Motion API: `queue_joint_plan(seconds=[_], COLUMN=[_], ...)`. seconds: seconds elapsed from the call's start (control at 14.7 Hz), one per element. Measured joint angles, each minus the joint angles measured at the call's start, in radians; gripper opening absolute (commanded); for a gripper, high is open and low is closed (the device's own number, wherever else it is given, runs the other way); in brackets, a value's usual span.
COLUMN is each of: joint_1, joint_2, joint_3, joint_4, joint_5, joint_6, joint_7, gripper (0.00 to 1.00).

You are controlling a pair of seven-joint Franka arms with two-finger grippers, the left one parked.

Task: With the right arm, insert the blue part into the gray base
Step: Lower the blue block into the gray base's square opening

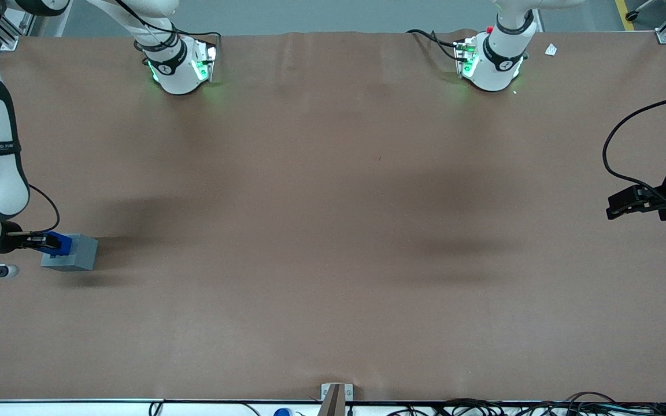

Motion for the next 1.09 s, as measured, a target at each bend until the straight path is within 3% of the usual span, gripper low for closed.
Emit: queue_joint_plan(seconds=[1.09], joint_1=[-0.008], joint_2=[0.0], joint_3=[0.001], joint_4=[-0.002], joint_5=[0.001], joint_6=[0.024], joint_7=[0.024], gripper=[0.01])
